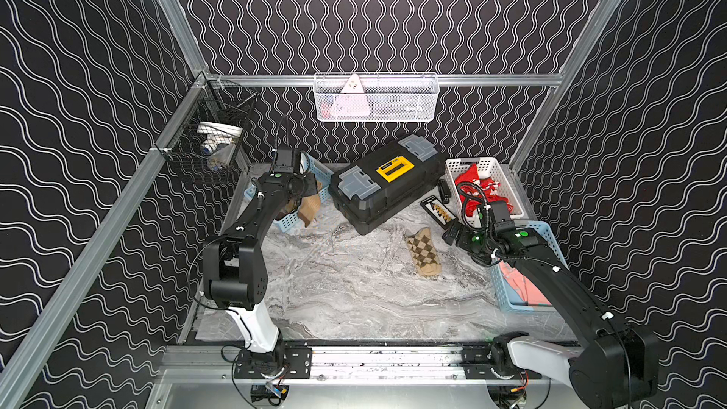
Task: Sort the socks into the basket by color
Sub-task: Place the sock in the bin.
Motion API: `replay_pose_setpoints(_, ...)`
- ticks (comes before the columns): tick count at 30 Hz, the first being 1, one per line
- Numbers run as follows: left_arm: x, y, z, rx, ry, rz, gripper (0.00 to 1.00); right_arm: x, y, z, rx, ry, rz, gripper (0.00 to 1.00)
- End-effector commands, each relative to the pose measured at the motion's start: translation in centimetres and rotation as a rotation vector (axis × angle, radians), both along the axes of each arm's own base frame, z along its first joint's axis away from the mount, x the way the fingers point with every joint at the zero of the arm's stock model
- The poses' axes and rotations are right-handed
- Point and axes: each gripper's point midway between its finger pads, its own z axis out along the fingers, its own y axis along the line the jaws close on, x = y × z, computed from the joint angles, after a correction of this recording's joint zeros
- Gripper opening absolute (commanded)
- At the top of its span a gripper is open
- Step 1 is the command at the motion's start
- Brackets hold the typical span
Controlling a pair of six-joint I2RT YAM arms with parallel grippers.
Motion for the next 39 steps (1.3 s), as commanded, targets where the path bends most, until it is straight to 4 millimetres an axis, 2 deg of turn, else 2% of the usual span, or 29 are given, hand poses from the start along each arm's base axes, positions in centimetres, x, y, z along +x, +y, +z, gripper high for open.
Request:
replay_pose_setpoints(1, 1.4, -0.2, 0.8, 0.002, -0.047, -0.02, 0.0, 0.6, 0.4, 0.1, 0.017, -0.013, 0.005, 1.0)
replay_pose_setpoints(4, 2.0, 0.5, 0.9, 0.023, -0.052, 0.002, 0.0, 0.7, 0.5, 0.1, 0.014, -0.012, 0.007, 1.0)
replay_pose_setpoints(11, 3.2, 2.6, 3.0, 0.066, -0.09, 0.039, 0.0, 0.8, 0.3, 0.3, 0.002, -0.015, 0.007, 1.0)
replay_pose_setpoints(12, 3.3, 4.3, 3.2, 0.071, -0.089, 0.067, 0.0, 0.8, 0.3, 0.2, 0.002, -0.012, 0.006, 1.0)
replay_pose_setpoints(14, 3.6, 5.5, 3.6, 0.092, -0.094, 0.084, 0.0, 0.9, 0.4, 0.1, 0.005, -0.009, 0.004, 1.0)
replay_pose_setpoints(18, 4.7, 8.0, 3.2, 0.113, -0.09, 0.108, 0.0, 1.1, 0.5, 0.0, 0.007, -0.011, 0.005, 1.0)
replay_pose_setpoints(23, 6.4, 9.8, 1.7, 0.161, -0.093, 0.124, 0.0, 1.4, 0.6, -0.2, 0.008, -0.005, 0.01, 1.0)
replay_pose_setpoints(29, 8.3, 10.0, -3.3, 0.164, -0.04, 0.103, 0.0, 1.8, 0.8, -0.5, 0.009, -0.002, 0.013, 1.0)
replay_pose_setpoints(35, 8.3, 8.9, -9.9, 0.122, 0.069, 0.068, 0.0, 1.8, 1.2, -0.6, 0.014, -0.001, 0.024, 1.0)
replay_pose_setpoints(38, 8.0, 8.3, -12.0, 0.088, 0.103, 0.061, 0.0, 1.7, 1.5, -0.6, 0.014, 0.001, 0.035, 1.0)
replay_pose_setpoints(39, 7.9, 8.2, -12.5, 0.078, 0.112, 0.061, 0.05, 1.7, 1.5, -0.6, 0.012, -0.001, 0.037, 1.0)
